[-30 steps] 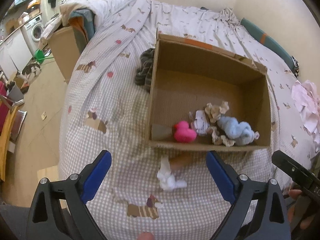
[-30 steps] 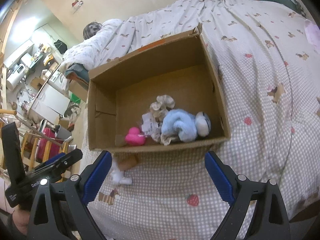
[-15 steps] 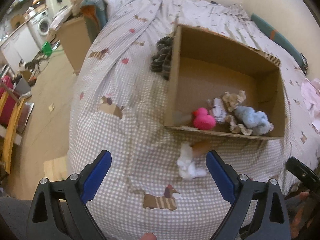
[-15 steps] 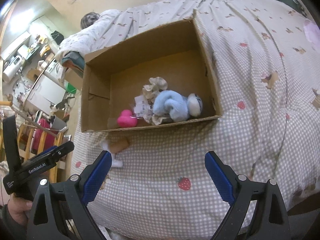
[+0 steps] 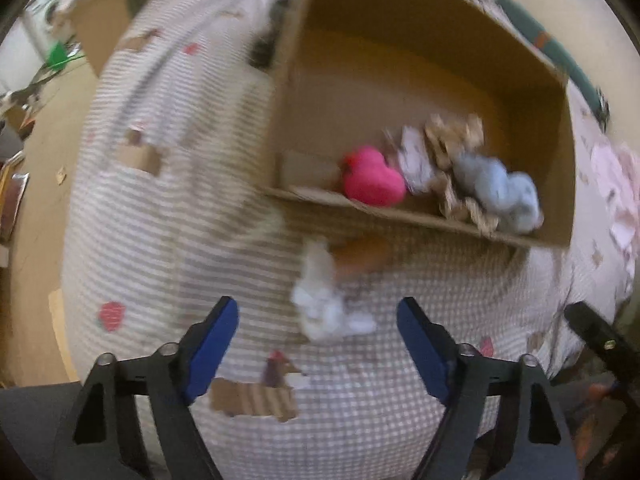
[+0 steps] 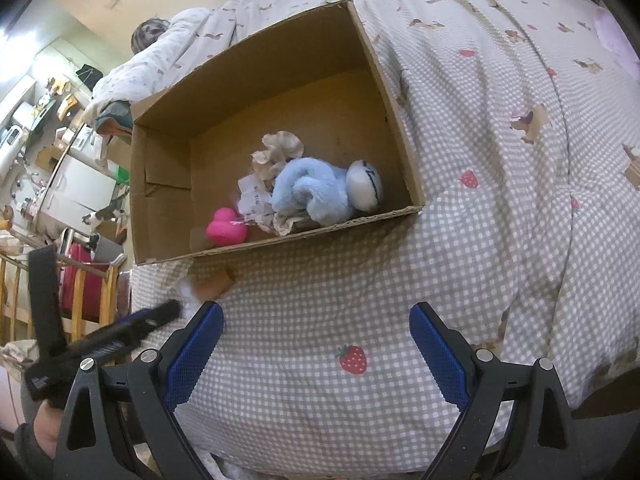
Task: Organize soft objects
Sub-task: 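Grasp the white sock on the bed with the left tool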
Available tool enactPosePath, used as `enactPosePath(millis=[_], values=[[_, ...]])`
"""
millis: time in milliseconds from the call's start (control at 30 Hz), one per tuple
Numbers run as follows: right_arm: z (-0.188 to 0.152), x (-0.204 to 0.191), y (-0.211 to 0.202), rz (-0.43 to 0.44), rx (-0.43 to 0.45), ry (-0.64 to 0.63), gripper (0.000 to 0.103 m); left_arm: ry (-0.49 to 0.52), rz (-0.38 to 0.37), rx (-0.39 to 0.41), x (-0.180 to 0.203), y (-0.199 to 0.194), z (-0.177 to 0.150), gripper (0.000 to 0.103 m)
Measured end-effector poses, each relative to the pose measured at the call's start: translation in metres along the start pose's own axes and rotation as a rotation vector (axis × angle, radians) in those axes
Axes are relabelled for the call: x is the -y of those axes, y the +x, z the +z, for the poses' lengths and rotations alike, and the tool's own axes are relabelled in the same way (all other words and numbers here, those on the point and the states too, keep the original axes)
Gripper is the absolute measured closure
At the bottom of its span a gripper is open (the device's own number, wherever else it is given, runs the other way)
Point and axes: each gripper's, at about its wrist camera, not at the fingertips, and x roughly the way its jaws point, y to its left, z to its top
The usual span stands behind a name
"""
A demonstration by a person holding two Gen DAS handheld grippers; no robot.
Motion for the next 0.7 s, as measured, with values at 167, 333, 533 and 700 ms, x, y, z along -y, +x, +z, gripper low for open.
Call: enactPosePath(millis=[167,333,533,700], values=[[0.0,0.007,0.0,-0.012,-0.002,0.015,0.003,0.028,0.065,-0.031,0.012,0.022,0.002,0.047],[0.001,0.011,-0.001,-0.017,-0.002,0.028,0.003,0.001,0.029,-0.09,0.011,0.034,0.001,0.078],[0.001,0.007,0.001,-0.016,-0.004,0.009,0.003,-0.012,0.007,-0.075,0.003,0.022,-0.003,0.079],[0.001,0.003,0.002,-0.013,-0.001,0.003,0.003,-0.033,0.01,-0.039,-0.012,0.004,-0.003,0.08]])
